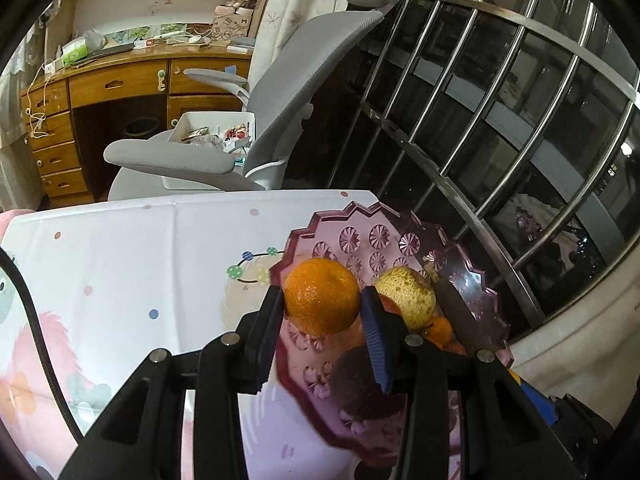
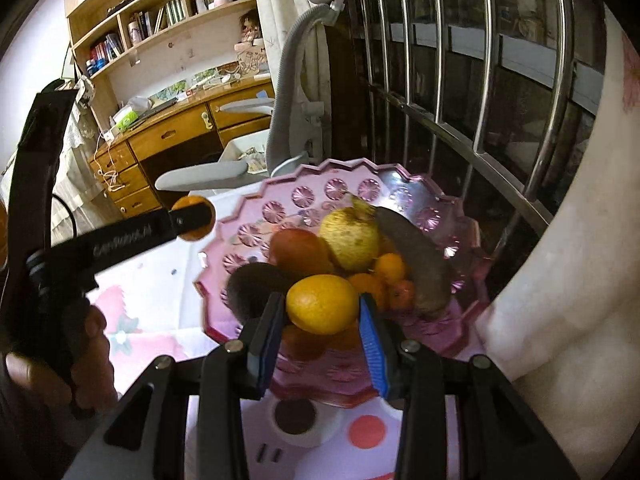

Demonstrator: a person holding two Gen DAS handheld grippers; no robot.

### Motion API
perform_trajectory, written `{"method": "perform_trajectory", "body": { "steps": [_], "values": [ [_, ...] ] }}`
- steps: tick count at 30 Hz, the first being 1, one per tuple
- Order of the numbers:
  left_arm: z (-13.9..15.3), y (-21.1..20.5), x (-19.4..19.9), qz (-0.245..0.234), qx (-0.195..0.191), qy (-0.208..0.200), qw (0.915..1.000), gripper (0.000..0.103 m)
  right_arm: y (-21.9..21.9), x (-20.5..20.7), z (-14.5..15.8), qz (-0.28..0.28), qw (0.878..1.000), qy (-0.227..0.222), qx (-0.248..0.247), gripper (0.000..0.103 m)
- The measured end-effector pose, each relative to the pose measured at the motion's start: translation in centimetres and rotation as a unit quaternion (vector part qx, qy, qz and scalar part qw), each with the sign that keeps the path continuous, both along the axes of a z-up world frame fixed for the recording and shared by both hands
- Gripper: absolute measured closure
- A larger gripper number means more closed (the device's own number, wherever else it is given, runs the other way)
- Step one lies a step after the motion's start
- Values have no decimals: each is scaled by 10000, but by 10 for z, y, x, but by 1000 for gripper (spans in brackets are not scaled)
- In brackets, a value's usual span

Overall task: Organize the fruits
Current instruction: 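Carry both tangerines into the pink bowl and open both grippers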

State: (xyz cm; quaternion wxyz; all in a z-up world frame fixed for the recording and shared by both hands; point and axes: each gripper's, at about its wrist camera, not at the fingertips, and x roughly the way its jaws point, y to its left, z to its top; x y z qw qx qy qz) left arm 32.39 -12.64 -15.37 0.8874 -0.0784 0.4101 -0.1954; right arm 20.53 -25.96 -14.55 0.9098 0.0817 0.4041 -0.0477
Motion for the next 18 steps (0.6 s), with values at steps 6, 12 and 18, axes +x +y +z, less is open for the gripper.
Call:
{"method": "perform_trajectory", "body": {
  "steps": [6, 12, 18],
  "values": [
    [0, -17, 0, 74, 98, 6, 9999, 65, -21, -3, -8, 59, 9998, 202, 51, 65],
    [1, -23, -2, 124, 97, 1, 9999, 55, -30, -5, -12, 92, 9993, 333, 109, 64],
    [5, -16, -16, 152, 50, -70, 9998, 43, -29, -10, -9, 49, 9995, 301, 46, 52]
  ]
}}
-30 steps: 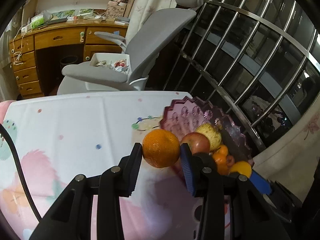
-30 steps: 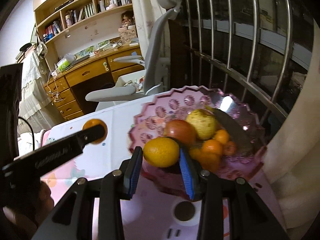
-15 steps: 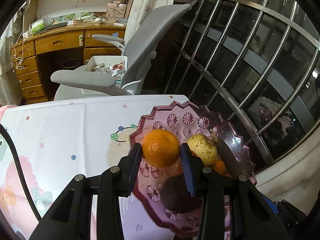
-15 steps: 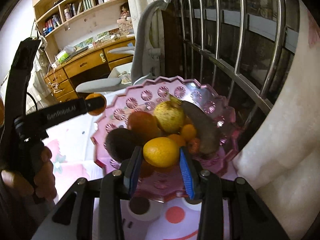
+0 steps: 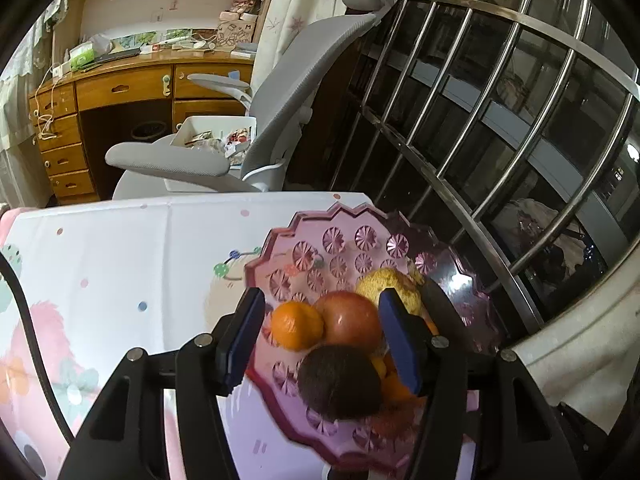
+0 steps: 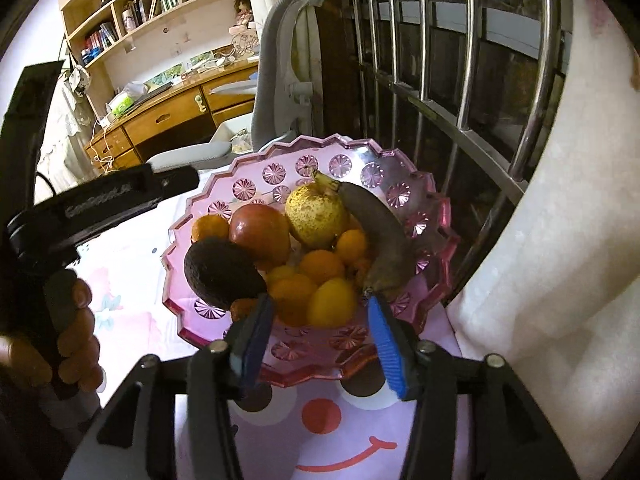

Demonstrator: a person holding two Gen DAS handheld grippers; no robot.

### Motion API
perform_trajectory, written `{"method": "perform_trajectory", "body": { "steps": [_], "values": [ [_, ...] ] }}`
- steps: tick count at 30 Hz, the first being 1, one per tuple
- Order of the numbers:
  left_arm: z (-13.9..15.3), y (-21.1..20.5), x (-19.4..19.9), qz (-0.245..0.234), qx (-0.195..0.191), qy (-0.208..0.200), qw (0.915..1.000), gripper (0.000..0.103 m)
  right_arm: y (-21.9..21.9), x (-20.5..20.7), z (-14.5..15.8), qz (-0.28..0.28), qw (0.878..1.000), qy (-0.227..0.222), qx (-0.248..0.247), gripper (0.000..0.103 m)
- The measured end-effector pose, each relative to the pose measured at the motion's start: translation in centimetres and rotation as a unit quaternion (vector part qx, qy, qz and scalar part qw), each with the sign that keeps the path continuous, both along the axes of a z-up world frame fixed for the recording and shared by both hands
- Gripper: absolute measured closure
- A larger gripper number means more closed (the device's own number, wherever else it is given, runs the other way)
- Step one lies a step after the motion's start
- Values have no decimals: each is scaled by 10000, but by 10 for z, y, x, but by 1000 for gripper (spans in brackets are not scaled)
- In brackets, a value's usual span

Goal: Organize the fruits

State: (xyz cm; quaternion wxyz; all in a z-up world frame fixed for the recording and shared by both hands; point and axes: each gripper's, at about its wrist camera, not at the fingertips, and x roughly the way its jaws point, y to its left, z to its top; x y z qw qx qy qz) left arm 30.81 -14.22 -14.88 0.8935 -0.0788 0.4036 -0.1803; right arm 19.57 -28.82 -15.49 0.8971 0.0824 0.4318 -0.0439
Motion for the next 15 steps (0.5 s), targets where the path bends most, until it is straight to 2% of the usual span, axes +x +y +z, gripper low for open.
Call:
{"method": "perform_trajectory", "body": {
  "steps": [6, 9, 11, 13, 15],
  "values": [
    [-3, 42, -36, 167, -137, 146, 9997, 32, 17, -13, 2, -36, 9999, 22, -133, 52],
    [-8, 70, -61, 312, -87, 282, 9991, 28, 34, -29, 1, -119, 9998, 100, -138, 51],
    [-13, 90, -81, 359, -58, 437, 9984, 27, 45, -42, -2, -104, 9998, 182, -65, 47],
    [-19, 112, -107, 394, -24, 627, 9973, 26, 57, -57, -5, -74, 9996, 258, -13, 39],
    [-25, 132, -133, 439, 78, 835, 9955, 26, 71, -78, -9, -42, 9993, 365, 40, 37]
  ]
}}
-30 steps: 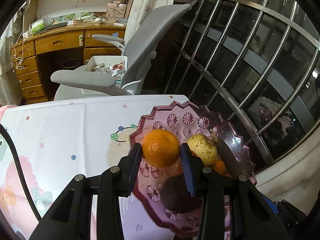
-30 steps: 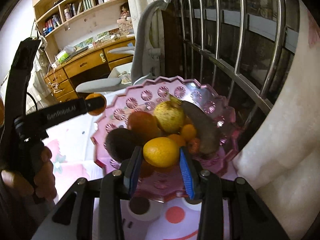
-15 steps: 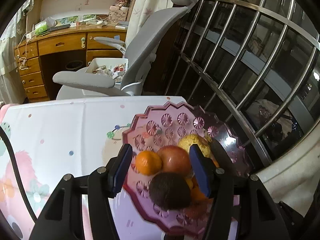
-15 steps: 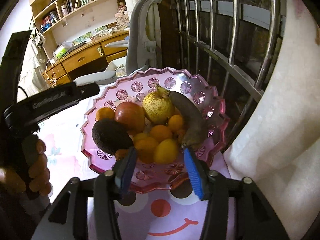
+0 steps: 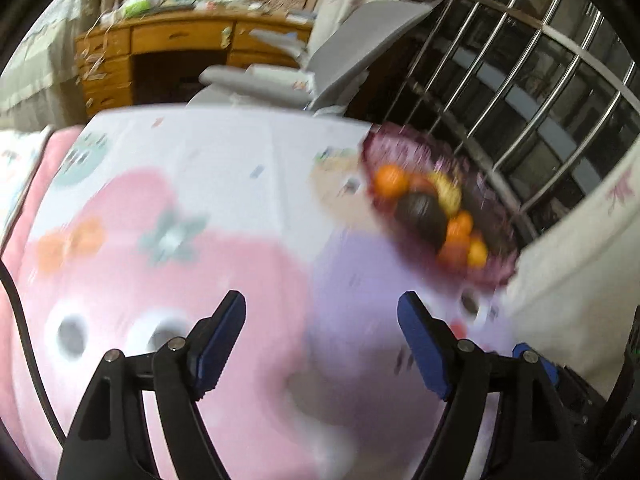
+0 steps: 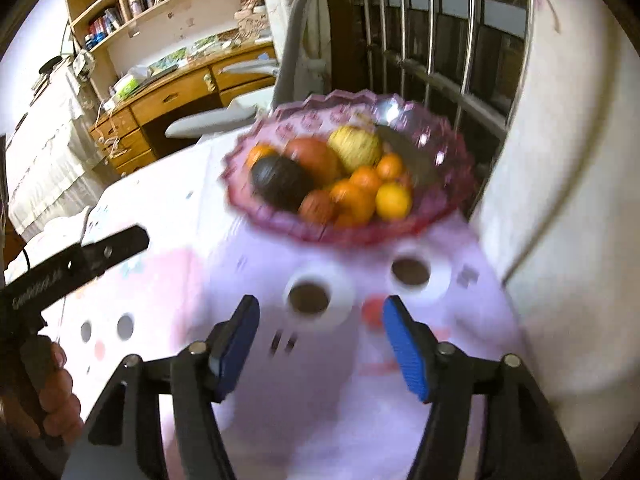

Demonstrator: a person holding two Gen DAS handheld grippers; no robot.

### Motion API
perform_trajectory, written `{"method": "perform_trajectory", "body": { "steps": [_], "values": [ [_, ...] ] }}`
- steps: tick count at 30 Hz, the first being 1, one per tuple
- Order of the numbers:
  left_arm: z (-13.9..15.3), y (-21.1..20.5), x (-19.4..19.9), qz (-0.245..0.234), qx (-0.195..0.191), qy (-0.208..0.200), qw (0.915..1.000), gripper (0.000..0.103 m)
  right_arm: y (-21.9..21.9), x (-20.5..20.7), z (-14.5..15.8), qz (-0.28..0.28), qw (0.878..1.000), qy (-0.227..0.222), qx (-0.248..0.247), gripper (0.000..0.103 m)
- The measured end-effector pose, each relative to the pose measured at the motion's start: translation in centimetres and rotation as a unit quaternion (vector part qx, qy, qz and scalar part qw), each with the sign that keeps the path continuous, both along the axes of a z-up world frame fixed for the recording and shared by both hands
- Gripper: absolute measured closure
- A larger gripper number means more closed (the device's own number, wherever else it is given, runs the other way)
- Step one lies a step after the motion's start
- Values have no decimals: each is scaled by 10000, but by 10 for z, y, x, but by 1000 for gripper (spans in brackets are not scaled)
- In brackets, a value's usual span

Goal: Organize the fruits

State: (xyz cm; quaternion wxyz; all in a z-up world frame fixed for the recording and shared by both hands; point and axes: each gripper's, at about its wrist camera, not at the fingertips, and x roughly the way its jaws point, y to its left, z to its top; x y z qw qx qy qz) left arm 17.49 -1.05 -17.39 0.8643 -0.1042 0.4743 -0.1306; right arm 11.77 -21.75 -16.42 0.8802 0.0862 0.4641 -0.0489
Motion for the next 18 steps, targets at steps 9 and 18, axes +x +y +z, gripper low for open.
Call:
{"method": "perform_trajectory", "body": {
  "steps": [9, 18],
  "values": [
    [-6, 52, -119, 56, 368, 1008, 9942, 25, 50, -92, -10, 655, 9916, 1100, 199, 27],
    [63, 37, -187, 194, 291, 1249, 9916, 21, 58, -125, 48, 1505, 9812, 1195, 164, 10]
  ]
}}
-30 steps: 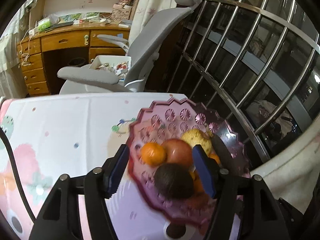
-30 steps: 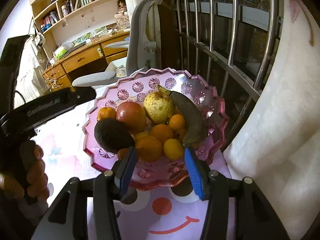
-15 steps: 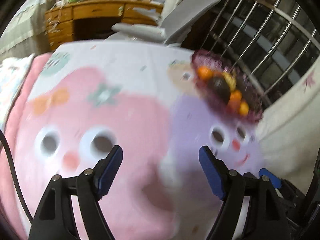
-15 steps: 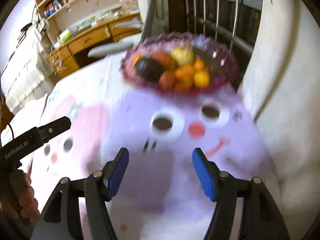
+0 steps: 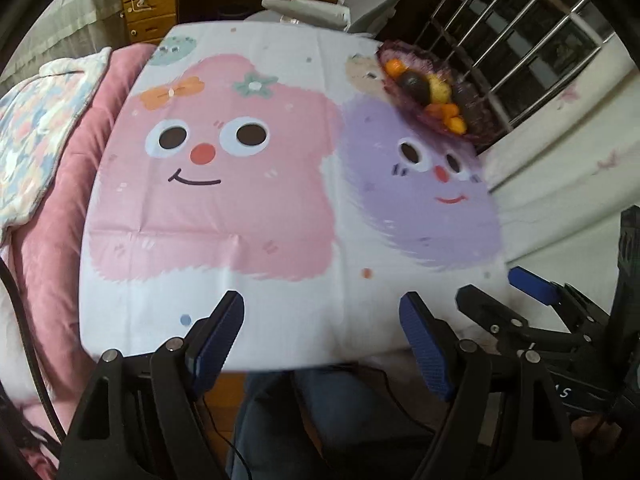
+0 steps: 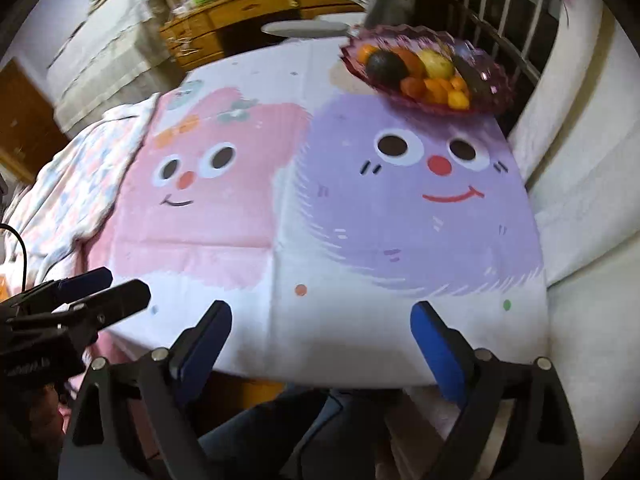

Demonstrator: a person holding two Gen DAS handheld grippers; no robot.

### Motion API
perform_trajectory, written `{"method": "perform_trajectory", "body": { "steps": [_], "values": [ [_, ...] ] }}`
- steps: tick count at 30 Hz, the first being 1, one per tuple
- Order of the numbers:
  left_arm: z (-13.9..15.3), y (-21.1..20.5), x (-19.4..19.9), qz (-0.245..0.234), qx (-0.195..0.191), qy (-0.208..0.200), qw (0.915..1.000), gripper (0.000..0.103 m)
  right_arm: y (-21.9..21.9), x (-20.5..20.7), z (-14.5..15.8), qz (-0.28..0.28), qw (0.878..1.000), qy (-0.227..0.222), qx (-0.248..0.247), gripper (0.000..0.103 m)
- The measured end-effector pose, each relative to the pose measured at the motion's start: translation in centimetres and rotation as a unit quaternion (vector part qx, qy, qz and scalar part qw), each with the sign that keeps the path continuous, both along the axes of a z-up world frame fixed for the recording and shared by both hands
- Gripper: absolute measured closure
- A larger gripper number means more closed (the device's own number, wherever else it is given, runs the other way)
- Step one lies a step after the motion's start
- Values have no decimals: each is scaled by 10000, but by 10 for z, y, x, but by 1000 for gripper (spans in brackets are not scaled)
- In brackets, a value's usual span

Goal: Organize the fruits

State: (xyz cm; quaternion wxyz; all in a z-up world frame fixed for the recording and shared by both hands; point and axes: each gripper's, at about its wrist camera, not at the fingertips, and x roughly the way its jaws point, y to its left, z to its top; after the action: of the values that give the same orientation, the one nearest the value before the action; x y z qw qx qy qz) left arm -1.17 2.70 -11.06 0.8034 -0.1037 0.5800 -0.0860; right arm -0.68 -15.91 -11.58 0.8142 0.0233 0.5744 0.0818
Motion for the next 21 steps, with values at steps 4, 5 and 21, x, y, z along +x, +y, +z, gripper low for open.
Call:
{"method": "perform_trajectory", "body": {
  "steps": [4, 5, 21],
  "values": [
    [50, -6, -7, 197, 218, -366, 9989, 20, -5, -8, 40, 355, 9992, -94, 158, 9],
    [60, -6, -8, 234, 261, -449, 9984, 20, -6, -9, 54, 422, 9988, -142, 211, 9],
    [132, -33, -36, 527, 976, -1308, 9852, 7, -38, -42, 123, -73, 9941, -883, 628, 1]
  ]
}}
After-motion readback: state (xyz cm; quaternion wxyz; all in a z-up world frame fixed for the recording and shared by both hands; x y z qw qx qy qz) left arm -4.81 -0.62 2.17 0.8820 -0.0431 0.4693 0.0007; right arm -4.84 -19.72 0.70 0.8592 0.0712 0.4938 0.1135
